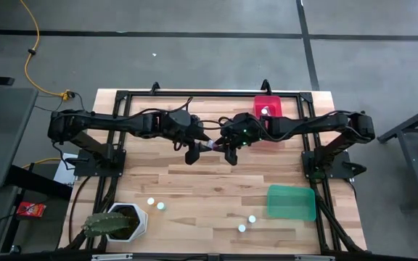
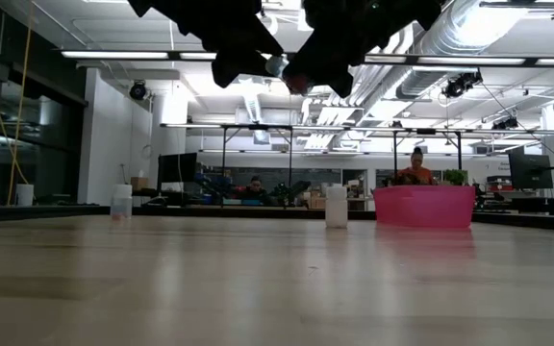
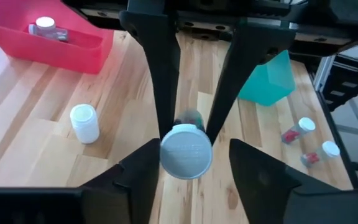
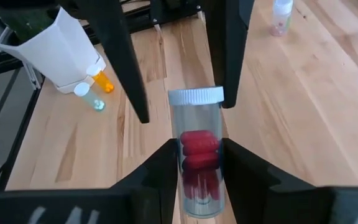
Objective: Pick and place medicine bottles into bin by pill shape (circle, oval)
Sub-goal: Put the blue capsule bottle into the red bin
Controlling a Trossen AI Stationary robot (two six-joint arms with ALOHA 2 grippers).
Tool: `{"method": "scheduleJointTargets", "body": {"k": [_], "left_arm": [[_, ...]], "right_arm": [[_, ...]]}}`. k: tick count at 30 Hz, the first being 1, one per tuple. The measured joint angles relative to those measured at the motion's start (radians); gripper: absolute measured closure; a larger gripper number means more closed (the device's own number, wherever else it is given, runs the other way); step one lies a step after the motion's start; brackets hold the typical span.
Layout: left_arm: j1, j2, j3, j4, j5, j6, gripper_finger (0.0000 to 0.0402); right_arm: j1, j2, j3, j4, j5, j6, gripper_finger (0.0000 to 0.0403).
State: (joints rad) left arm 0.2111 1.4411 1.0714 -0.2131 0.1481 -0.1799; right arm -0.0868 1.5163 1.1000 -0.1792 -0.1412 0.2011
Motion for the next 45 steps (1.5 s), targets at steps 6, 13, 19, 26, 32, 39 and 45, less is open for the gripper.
{"method": "scheduleJointTargets", "body": {"k": [6,13,19,26,32,39,45], "left_arm": [[0.007,-0.048,-0.001,-0.012,0.006,0.0,0.0191],[0.07,-0.23,-0.001,-0.067,-0.007,0.049,0.0188],[0.118,-0.416,-0.04,-0.003,-0.075,0.026,0.0188],[0.089,-0.597,-0.326,0.442,-0.131,-0.042,0.0188],[0.068,-0.66,-0.464,0.511,-0.161,-0.098,0.0188],[0.067,-0.659,-0.468,0.495,-0.114,-0.038,0.0188],[0.067,-0.659,-0.468,0.495,-0.115,-0.036,0.0188]], "right_arm": [[-0.018,-0.05,0.0,-0.035,0.001,-0.021,0.0299],[-0.073,-0.212,0.0,-0.171,0.031,-0.052,0.0299],[-0.085,-0.358,-0.004,-0.229,0.05,-0.054,0.0299],[-0.065,-0.442,-0.017,-0.209,0.061,-0.087,0.0299],[-0.035,-0.505,-0.288,0.175,0.06,0.03,0.0299],[-0.035,-0.556,-0.483,0.529,0.06,0.138,0.0299],[-0.035,-0.569,-0.488,0.55,0.059,0.134,0.0299]]}}
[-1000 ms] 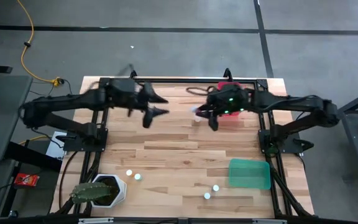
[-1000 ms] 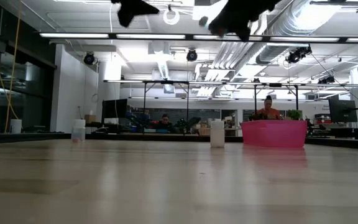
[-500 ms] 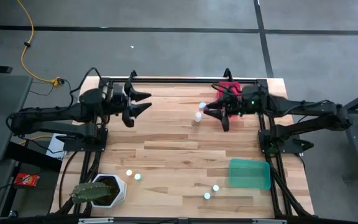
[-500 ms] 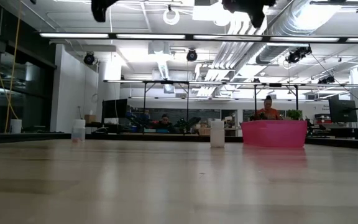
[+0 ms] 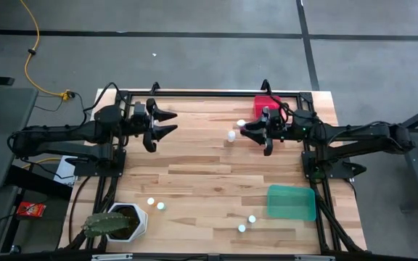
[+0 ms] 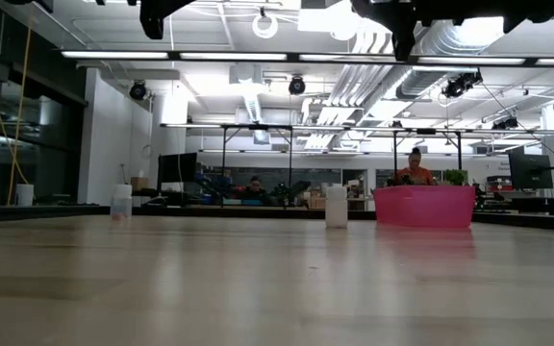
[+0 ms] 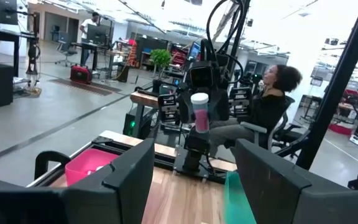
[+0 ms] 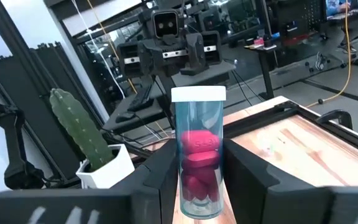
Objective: Pick and place medicine bottles into bin by pill shape (circle, oval)
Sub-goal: Put the blue capsule bottle into the red bin
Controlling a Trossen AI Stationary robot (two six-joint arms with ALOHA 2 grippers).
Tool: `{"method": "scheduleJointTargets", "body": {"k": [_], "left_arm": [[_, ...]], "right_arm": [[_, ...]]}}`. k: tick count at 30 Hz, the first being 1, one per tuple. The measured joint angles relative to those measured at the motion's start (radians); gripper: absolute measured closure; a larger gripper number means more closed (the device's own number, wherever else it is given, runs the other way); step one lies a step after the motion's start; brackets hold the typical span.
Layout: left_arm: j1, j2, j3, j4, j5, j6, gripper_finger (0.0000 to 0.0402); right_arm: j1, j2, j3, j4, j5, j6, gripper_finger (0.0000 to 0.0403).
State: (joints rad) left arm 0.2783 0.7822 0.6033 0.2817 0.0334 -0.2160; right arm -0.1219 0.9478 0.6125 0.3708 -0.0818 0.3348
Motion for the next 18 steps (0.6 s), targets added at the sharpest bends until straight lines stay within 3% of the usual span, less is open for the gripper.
{"method": "scheduleJointTargets", "body": {"k": [9,12,15,18], "left_arm": [[0.0,0.0,0.0,0.0,0.0,-0.002,0.0188],[0.0,0.0,0.0,0.0,0.0,-0.022,0.0188],[0.0,0.0,0.0,0.0,-0.005,-0.041,0.0188],[0.0,0.0,0.0,0.0,-0.013,-0.043,0.0188]], "right_arm": [[0.0,-0.002,0.002,0.011,0.002,0.025,0.0299],[-0.007,-0.002,0.018,-0.013,0.067,0.084,0.0299],[-0.043,-0.001,0.1,-0.181,0.181,0.073,0.0299],[-0.099,0.015,0.234,-0.468,0.303,0.028,0.0299]]}}
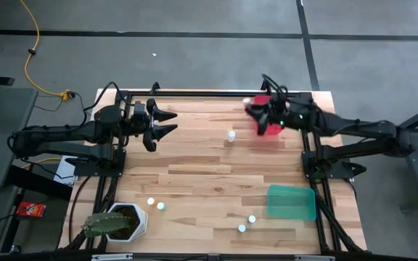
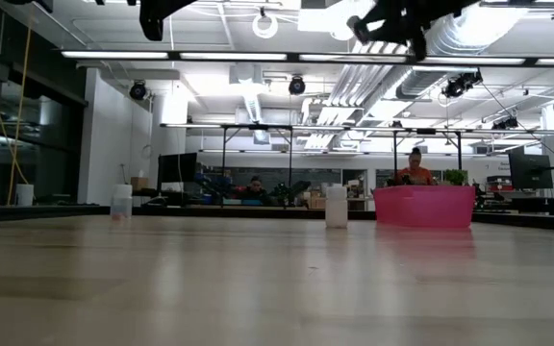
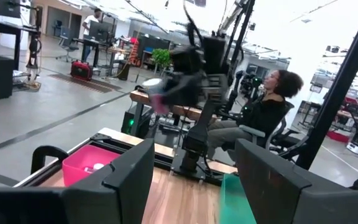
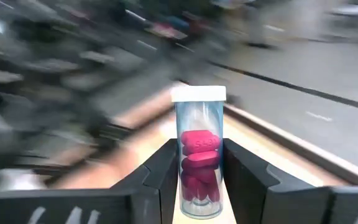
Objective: Pick and place medicine bottles into bin by pill shape (circle, oval)
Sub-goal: Put the blue capsule bottle into the red bin
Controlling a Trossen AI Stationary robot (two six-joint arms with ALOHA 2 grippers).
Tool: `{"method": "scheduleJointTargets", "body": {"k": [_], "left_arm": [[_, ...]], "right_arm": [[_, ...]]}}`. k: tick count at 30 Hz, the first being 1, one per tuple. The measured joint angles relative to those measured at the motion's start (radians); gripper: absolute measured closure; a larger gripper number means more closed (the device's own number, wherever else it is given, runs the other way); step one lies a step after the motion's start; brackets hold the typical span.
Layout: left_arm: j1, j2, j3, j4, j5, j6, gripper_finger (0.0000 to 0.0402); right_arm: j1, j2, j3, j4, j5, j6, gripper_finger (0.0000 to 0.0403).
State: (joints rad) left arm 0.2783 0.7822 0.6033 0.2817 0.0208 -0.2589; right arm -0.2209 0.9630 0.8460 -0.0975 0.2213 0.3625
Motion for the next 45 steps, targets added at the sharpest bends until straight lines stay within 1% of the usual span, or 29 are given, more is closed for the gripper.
{"method": "scheduleJointTargets", "body": {"k": [3,5,7,10,14,16,19,25,30,34,40,42,45], "left_arm": [[0.0,0.0,0.0,0.0,-0.002,0.0,0.0188],[0.0,0.0,0.0,0.0,-0.002,0.0,0.0188],[0.0,0.0,0.0,0.0,-0.002,0.0,0.0188],[0.0,0.0,0.0,0.0,-0.002,0.0,0.0188],[0.0,0.0,0.0,0.0,-0.002,0.0,0.0188],[0.0,0.0,0.0,0.0,-0.003,0.0,0.0188],[0.0,0.0,0.0,0.0,-0.003,0.0,0.0188],[0.0,0.0,0.0,0.0,-0.01,0.0,0.0188],[0.0,0.0,0.0,0.0,-0.01,0.0,0.0188],[0.0,0.0,0.0,0.0,-0.01,0.0,0.0188],[0.0,0.0,0.0,0.0,-0.01,0.0,0.0188],[0.0,0.0,0.0,0.0,-0.01,0.0,0.0188],[0.0,0.0,0.0,0.0,-0.01,0.0,0.0188]], "right_arm": [[-0.069,0.04,0.112,-0.311,0.148,-0.004,0.0299],[-0.127,0.069,0.145,-0.47,0.192,0.001,0.0299],[-0.191,0.093,0.14,-0.572,0.172,0.028,0.0299],[-0.279,0.117,0.072,-0.619,0.083,0.078,0.0299],[-0.37,0.151,-0.035,-0.59,0.042,0.163,0.0299],[-0.406,0.17,-0.074,-0.561,-0.005,0.202,0.0299],[-0.435,0.199,-0.11,-0.495,-0.07,0.21,0.0299],[-0.462,0.306,-0.125,-0.494,-0.074,0.268,0.0299],[-0.467,0.374,-0.124,-0.46,-0.108,0.293,0.0299],[-0.467,0.413,-0.124,-0.454,-0.145,0.293,0.0299],[-0.467,0.447,-0.124,-0.458,-0.146,0.292,0.0298],[-0.467,0.446,-0.124,-0.457,-0.146,0.288,0.0288],[-0.467,0.428,-0.124,-0.457,-0.138,0.286,0.0257]]}}
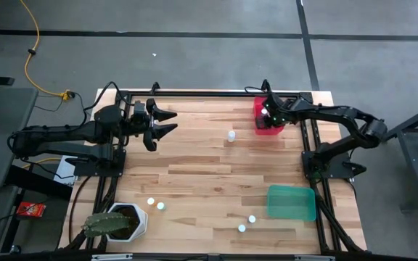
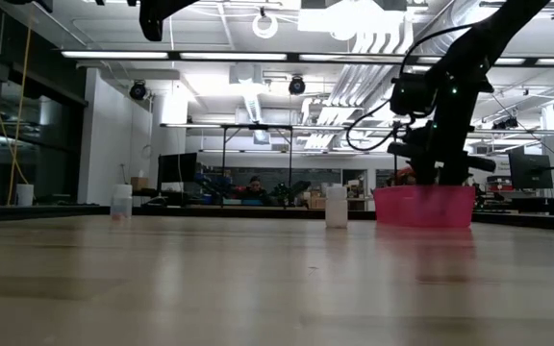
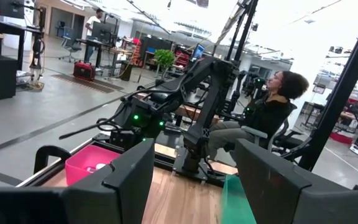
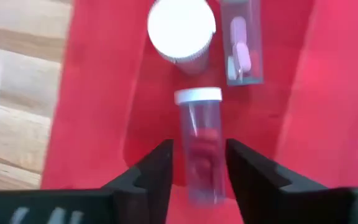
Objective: Pick and place medicine bottles into bin by pill shape (circle, oval)
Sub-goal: Put the blue capsule bottle into the red bin, then put the white tablet bottle into the green bin
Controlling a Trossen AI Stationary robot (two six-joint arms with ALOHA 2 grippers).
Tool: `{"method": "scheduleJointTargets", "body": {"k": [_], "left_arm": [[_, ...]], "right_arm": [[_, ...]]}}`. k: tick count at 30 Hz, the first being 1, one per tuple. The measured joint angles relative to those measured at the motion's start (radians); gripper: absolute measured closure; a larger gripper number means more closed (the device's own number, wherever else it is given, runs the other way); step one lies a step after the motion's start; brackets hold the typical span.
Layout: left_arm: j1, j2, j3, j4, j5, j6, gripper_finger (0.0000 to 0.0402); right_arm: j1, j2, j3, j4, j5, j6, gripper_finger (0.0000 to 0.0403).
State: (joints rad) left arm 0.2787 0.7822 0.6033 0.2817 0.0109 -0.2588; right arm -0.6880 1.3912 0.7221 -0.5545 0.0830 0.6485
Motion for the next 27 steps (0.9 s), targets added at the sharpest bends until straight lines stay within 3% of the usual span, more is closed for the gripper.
{"method": "scheduleJointTargets", "body": {"k": [6,10,15,22,27], "left_arm": [[0.0,0.0,0.0,0.0,0.0,0.0,0.0188],[0.0,0.0,0.0,0.0,0.0,0.0,0.0188],[0.0,0.0,0.0,0.0,0.0,0.0,0.0188],[0.0,0.0,0.0,0.0,0.0,0.0,0.0188],[0.0,0.0,0.0,0.002,0.004,0.0,0.0188]], "right_arm": [[0.0,-0.074,0.012,-0.023,0.014,-0.056,0.0173],[0.009,-0.191,0.022,0.011,-0.011,-0.073,0.0144],[0.137,-0.388,-0.029,0.31,-0.111,-0.069,0.014],[0.419,-0.526,-0.198,0.906,-0.121,-0.09,0.0139],[0.544,-0.534,-0.196,0.987,-0.12,-0.319,0.0139]]}}
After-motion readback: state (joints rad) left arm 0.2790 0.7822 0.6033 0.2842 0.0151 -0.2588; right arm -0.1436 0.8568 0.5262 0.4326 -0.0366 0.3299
